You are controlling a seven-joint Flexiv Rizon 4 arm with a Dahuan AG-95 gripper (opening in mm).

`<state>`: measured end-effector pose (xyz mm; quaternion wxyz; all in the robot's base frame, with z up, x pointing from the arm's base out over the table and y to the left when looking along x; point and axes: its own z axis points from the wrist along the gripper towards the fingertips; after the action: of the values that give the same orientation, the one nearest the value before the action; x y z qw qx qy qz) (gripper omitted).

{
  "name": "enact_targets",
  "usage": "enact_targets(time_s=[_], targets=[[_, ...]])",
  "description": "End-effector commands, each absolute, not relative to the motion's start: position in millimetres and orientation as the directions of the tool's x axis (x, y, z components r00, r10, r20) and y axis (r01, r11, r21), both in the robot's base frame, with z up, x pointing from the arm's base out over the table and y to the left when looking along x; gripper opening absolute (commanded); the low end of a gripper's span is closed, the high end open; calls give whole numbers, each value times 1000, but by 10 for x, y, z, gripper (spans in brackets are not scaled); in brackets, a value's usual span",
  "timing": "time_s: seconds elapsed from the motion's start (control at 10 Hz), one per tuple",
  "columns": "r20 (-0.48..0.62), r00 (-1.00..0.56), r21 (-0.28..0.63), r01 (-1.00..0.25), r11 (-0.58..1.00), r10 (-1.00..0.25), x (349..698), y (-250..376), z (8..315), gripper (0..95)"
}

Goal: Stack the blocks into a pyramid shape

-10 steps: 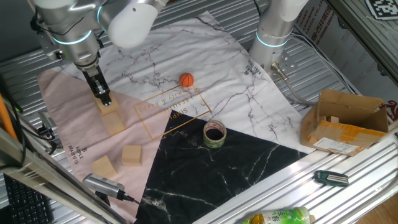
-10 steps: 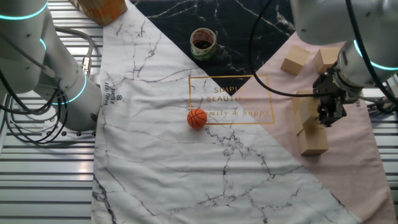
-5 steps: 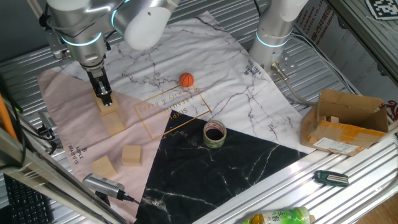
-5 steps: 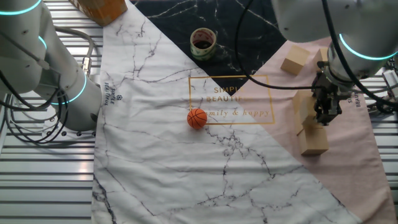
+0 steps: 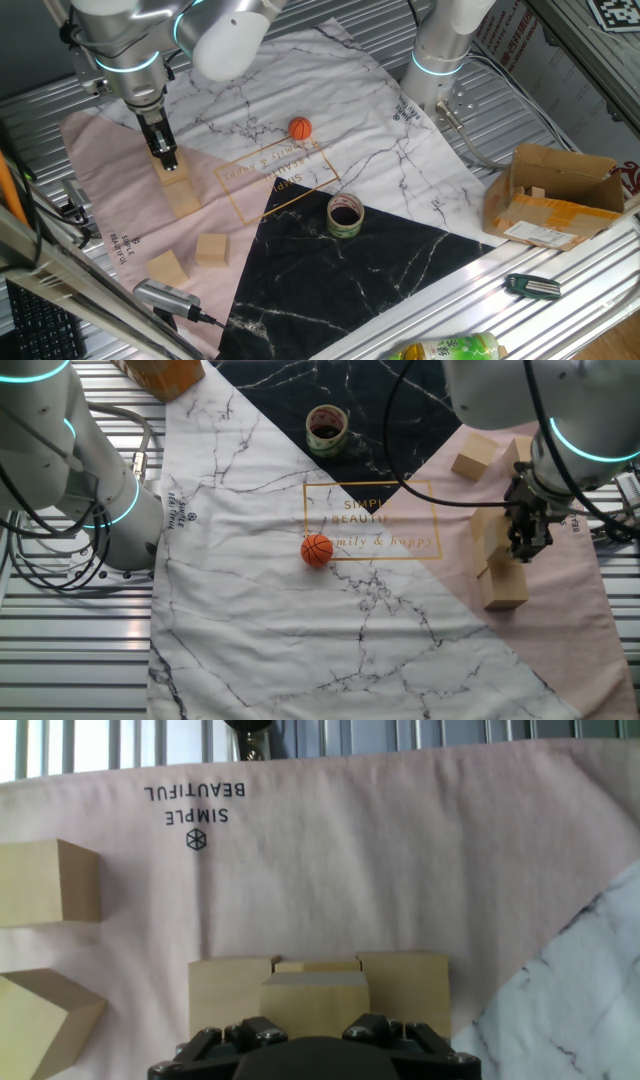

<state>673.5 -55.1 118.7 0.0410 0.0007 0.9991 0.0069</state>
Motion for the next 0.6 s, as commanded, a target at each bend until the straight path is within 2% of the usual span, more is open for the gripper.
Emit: enact_targets(time_s=[0.1, 0.6], targets=[[-83, -997, 20, 0, 1000, 1, 6727, -575, 1194, 0], [-84, -996, 23, -28, 999, -26, 6756, -714, 1126, 0]])
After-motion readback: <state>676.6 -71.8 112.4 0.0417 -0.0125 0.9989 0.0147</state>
